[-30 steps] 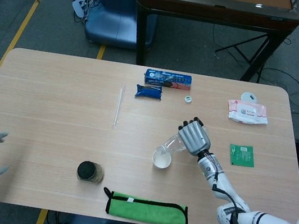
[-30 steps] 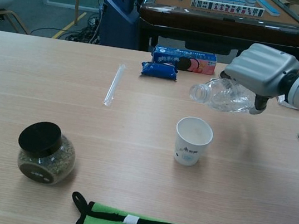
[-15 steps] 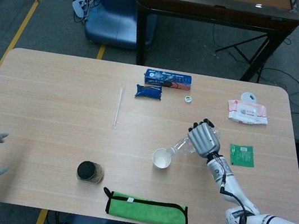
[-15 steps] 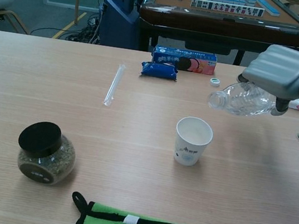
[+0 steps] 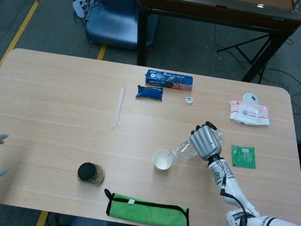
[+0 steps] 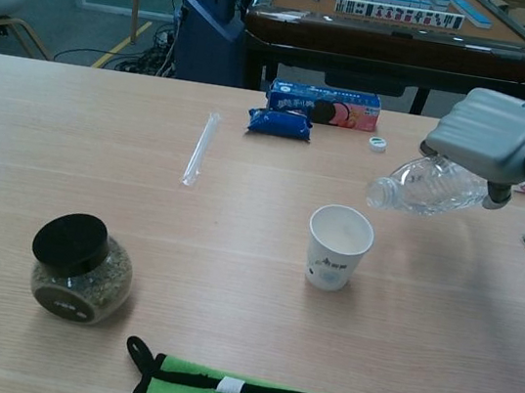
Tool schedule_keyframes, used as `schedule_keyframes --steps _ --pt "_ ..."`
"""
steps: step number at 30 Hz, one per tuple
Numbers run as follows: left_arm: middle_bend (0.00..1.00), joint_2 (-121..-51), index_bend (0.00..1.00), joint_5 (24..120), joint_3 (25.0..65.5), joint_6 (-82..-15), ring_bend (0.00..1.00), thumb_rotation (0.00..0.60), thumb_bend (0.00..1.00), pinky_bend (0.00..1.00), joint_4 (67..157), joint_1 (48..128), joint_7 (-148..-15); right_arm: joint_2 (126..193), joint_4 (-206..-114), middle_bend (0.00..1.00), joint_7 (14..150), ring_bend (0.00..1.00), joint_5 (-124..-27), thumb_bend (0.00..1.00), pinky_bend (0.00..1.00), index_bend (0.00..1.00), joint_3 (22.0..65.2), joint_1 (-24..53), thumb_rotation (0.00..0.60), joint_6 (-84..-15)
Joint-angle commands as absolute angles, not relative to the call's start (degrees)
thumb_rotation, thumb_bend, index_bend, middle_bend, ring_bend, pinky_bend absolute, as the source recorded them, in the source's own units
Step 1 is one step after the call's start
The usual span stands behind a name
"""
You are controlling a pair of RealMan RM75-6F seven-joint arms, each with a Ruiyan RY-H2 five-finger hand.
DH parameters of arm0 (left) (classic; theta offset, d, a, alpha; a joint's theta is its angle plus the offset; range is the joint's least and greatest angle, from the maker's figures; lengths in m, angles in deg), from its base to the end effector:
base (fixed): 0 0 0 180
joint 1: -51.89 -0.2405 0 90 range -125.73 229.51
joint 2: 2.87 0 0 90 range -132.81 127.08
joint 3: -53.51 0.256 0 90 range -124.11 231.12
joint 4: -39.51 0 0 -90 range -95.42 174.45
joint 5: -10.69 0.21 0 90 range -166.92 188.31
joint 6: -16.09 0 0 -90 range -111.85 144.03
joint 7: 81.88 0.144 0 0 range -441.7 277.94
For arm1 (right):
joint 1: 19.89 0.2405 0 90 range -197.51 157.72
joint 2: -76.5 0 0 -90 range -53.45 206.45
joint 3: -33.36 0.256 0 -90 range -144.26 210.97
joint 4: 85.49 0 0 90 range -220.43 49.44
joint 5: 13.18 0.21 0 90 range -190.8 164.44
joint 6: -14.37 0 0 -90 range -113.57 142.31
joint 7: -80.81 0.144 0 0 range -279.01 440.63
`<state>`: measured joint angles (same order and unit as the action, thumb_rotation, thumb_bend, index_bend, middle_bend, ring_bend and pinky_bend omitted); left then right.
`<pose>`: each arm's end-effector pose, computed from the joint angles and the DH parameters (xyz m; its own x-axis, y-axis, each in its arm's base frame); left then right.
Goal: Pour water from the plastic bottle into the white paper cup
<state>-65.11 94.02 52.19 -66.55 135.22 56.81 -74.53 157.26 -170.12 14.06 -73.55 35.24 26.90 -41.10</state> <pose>-0.3123 0.1745 0.1572 0.4831 0.0771 0.8721 0.8736 0.0247 -0.4861 -0.1799 -0.3557 0.0177 0.9807 0.1094 0.1620 -0.0981 -0.4416 0.8919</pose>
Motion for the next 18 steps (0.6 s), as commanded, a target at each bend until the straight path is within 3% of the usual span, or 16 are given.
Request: schedule_keyframes --steps 1,18 --pt "0.34 -65.1 0.21 93.9 52.2 -66.5 0.42 0.6 0.04 0.58 135.2 56.8 -74.5 157.5 -170.2 0.63 12.8 0.52 -72.8 0.15 0.5 0.63 34.9 27.3 0.6 -41.3" --pt "0.34 -65.0 0.21 93.8 52.1 -66.5 0.42 0.6 0.04 0.58 135.2 56.8 -74.7 158.0 -169.8 0.63 8.9 0.52 -69.8 0.15 0.5 0.63 33.2 28.8 0.6 -42.1"
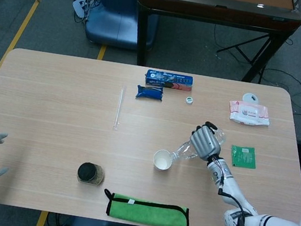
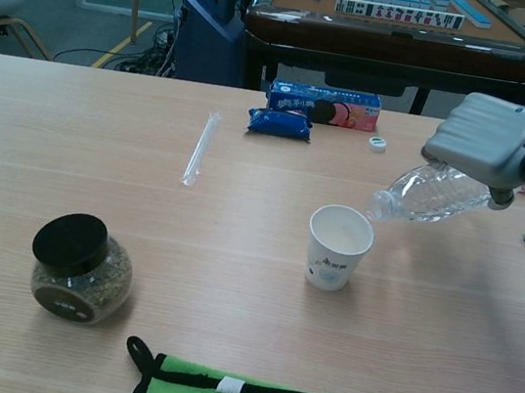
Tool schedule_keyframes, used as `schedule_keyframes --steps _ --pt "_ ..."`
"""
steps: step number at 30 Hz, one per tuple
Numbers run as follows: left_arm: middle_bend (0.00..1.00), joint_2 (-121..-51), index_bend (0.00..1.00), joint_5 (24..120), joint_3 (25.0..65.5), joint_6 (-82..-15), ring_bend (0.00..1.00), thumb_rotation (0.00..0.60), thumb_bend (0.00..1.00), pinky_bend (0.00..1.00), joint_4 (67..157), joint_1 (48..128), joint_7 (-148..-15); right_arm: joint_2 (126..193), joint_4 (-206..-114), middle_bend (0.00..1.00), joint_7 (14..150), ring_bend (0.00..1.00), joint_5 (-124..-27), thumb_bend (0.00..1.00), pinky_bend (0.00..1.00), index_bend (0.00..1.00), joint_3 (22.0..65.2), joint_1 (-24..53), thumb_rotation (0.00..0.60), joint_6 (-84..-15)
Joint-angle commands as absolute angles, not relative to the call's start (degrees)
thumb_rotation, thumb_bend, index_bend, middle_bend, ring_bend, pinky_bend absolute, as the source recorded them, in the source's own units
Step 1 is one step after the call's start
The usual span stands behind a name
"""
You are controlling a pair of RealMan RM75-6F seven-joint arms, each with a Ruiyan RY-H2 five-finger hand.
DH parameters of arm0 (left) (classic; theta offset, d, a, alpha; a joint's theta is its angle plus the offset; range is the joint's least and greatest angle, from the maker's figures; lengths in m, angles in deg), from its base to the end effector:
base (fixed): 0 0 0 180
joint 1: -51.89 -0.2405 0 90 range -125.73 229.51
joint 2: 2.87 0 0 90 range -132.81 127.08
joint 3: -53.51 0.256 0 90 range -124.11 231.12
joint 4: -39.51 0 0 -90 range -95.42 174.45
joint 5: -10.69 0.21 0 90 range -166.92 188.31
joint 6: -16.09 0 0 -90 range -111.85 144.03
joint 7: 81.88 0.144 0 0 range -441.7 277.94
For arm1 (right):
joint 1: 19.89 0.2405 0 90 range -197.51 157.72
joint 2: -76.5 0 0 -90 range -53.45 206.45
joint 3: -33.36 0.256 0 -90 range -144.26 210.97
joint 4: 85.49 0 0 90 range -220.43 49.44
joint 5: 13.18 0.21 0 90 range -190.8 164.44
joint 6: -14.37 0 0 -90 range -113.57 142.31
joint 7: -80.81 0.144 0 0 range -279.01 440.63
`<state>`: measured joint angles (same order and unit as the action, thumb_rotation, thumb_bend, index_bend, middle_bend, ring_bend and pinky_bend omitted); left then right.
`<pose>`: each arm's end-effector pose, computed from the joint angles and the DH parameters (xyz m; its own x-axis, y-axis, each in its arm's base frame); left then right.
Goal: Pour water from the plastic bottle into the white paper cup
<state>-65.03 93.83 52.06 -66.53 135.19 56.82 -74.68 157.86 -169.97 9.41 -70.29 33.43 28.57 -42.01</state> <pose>-0.3128 0.1751 0.1581 0.4820 0.0753 0.8729 0.8740 0.0281 -0.4851 -0.1811 -0.3567 0.0141 0.9893 0.1172 0.0871 -0.0280 -0.4333 0.9008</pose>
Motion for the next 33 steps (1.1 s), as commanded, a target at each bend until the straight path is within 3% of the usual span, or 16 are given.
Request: schedule_keyframes --steps 1,33 --pt "0.34 -65.0 0.21 93.8 52.1 -66.5 0.42 0.6 0.04 0.58 135.2 56.8 -74.7 158.1 -169.7 0.63 8.7 0.52 -69.5 0.15 0.5 0.63 33.2 28.9 0.6 -42.0" --pt "0.34 -64.8 0.21 93.9 52.1 -66.5 0.42 0.6 0.04 0.58 135.3 56.8 -74.8 161.5 -168.3 0.63 3.0 0.52 -65.6 0.15 0.5 0.63 32.0 32.7 0.6 -44.3"
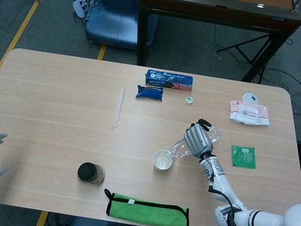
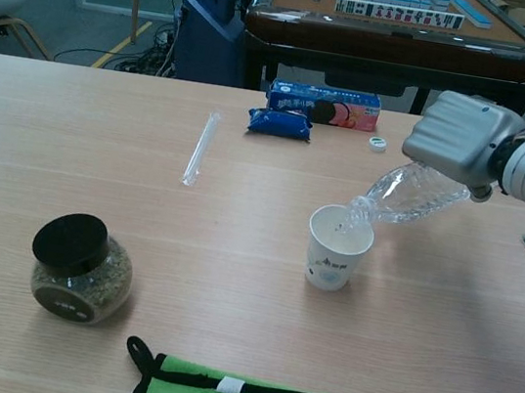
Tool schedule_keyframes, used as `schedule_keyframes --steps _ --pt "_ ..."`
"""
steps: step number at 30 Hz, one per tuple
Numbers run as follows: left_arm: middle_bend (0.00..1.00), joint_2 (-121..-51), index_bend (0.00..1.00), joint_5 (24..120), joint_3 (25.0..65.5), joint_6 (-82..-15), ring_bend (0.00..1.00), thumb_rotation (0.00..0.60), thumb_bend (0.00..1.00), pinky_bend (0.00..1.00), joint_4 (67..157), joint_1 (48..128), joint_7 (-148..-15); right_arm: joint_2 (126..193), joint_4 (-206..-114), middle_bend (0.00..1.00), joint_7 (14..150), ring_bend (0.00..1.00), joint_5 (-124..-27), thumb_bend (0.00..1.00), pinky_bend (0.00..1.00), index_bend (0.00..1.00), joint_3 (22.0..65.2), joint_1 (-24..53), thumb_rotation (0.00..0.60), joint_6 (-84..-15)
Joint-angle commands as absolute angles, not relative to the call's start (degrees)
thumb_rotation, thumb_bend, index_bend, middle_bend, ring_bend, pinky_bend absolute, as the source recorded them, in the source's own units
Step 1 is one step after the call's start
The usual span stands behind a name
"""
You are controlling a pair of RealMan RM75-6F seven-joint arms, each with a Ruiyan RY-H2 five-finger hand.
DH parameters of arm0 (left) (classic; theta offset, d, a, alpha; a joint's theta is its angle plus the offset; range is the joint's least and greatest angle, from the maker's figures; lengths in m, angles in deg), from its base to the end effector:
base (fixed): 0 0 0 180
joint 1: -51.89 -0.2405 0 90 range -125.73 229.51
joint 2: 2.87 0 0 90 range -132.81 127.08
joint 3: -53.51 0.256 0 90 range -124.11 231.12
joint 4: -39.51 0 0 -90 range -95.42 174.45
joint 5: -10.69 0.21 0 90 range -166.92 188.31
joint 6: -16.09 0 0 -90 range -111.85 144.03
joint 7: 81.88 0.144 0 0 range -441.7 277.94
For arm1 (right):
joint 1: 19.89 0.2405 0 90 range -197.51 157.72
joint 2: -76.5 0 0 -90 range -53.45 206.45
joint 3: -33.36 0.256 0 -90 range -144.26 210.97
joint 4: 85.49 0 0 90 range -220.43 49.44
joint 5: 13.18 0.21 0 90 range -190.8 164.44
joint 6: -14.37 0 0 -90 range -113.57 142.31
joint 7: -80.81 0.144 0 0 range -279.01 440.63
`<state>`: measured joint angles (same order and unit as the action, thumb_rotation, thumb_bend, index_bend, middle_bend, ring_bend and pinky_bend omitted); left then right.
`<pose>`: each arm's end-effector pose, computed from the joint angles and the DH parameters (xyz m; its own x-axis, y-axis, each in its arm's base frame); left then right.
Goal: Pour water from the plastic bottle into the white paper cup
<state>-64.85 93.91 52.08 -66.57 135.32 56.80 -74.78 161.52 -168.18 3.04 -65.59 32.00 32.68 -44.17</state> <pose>-0.3124 0.1749 0.1589 0.4815 0.0748 0.8733 0.8744 0.0272 -0.4844 -0.1644 -0.3642 -0.0022 0.9869 0.1612 0.0099 0.0580 -0.4111 0.9098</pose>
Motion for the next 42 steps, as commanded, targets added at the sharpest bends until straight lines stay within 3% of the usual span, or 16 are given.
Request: schedule_keyframes --steps 1,26,42 --pt "0.34 -64.8 0.21 93.9 52.1 -66.5 0.42 0.6 0.04 0.58 135.3 56.8 -74.8 161.4 -168.3 0.63 2.8 0.52 -65.6 0.15 0.5 0.63 31.9 32.8 0.6 -44.4" --pt "0.34 -64.8 0.21 93.6 52.1 -66.4 0.42 0.6 0.04 0.58 135.6 56.8 -74.5 161.5 -168.2 0.63 10.8 0.52 -65.4 0.15 0.5 0.63 32.9 31.0 0.6 -45.8" --pt "0.34 -65.0 0.21 93.4 52.2 -66.2 0.42 0.6 0.04 0.58 135.3 56.8 -74.2 159.8 -168.0 0.63 41.7 0.52 -71.4 0.15 0.5 0.63 35.8 23.0 0.6 -44.5"
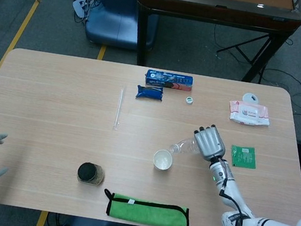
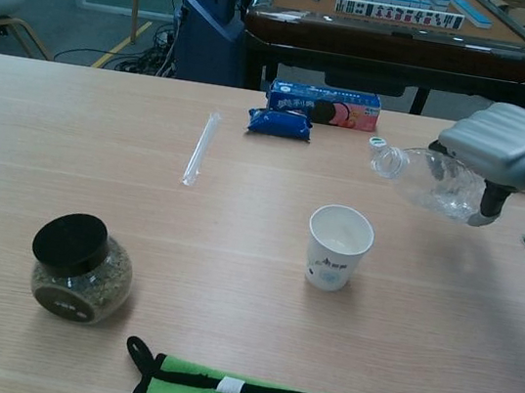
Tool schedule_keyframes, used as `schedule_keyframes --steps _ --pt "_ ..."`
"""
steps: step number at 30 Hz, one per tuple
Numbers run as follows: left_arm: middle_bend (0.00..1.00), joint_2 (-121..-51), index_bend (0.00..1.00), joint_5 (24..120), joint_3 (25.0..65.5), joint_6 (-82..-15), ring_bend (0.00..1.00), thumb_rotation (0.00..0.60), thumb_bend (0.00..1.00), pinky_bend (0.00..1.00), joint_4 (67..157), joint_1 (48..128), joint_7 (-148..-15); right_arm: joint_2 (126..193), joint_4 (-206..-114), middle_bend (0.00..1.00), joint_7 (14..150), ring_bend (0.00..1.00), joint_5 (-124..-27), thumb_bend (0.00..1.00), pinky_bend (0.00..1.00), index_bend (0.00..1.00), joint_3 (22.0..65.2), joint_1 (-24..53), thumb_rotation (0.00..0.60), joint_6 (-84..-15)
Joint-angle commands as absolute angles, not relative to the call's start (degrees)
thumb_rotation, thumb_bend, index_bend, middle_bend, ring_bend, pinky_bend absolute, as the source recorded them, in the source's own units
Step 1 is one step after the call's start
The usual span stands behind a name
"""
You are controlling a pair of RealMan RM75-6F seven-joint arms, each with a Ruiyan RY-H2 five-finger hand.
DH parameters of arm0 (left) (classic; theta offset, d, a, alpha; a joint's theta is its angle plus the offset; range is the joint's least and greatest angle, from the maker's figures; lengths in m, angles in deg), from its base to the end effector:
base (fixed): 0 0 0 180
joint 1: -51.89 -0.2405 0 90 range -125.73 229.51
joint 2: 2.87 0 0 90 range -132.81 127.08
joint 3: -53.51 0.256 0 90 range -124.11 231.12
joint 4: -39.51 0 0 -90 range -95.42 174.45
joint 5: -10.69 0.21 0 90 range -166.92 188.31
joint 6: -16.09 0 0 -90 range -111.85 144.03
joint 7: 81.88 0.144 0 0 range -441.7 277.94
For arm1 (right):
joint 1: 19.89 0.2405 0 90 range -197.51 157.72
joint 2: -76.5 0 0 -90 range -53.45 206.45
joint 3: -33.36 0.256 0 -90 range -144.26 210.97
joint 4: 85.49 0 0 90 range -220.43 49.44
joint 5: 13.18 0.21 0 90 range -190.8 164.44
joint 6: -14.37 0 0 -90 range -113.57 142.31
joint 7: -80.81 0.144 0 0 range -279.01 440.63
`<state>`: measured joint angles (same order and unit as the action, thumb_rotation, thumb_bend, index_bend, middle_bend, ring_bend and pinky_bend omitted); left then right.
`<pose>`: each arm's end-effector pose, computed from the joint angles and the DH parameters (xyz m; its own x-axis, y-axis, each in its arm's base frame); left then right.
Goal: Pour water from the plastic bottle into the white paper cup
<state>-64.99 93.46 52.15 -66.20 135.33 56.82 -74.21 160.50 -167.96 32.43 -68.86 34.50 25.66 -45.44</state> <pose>-0.3136 0.1746 0.1575 0.4866 0.0837 0.8696 0.8709 0.0330 -0.4904 -0.1950 -0.3532 0.0112 0.8776 -0.0864 0.4715 -0.4682 -0.3649 0.8047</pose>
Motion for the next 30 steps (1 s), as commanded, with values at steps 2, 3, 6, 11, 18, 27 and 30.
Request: schedule_keyframes --steps 2,3,6,11,18,27,30 --pt "0.34 -65.0 0.21 93.4 52.2 -66.1 0.42 0.6 0.04 0.58 135.3 56.8 -74.2 159.7 -167.3 0.63 46.7 0.52 -73.5 0.15 0.5 0.63 35.9 21.8 0.6 -44.7" --pt "0.34 -65.0 0.21 93.4 52.2 -66.1 0.42 0.6 0.04 0.58 135.3 56.8 -74.1 159.6 -167.1 0.63 50.0 0.52 -74.6 0.15 0.5 0.63 36.0 21.0 0.6 -44.6" --pt "0.34 -65.1 0.21 93.4 52.2 -66.1 0.42 0.6 0.04 0.58 135.2 56.8 -74.1 158.6 -167.9 0.63 60.6 0.52 -75.9 0.15 0.5 0.63 36.9 19.3 0.6 -42.4" --pt "0.34 -65.1 0.21 93.2 52.3 -65.9 0.42 0.6 0.04 0.58 135.2 56.9 -73.9 158.5 -166.4 0.63 75.3 0.52 -81.2 0.15 0.5 0.63 37.4 16.3 0.6 -42.9" --pt "0.34 -65.2 0.21 93.2 52.4 -65.5 0.42 0.6 0.04 0.58 135.1 56.9 -73.5 160.2 -161.1 0.62 92.3 0.52 -88.2 0.15 0.5 0.63 36.7 13.0 0.6 -44.8" --pt "0.34 -65.3 0.21 93.0 52.5 -65.2 0.42 0.6 0.04 0.58 135.1 57.0 -73.3 164.3 -152.1 0.61 105.2 0.51 -92.6 0.15 0.5 0.63 35.7 9.6 0.6 -47.4" --pt "0.34 -65.3 0.21 93.0 52.6 -65.0 0.42 0.6 0.04 0.58 135.2 57.1 -73.0 165.8 -149.5 0.61 108.8 0.51 -93.3 0.15 0.5 0.63 35.7 8.8 0.6 -48.0"
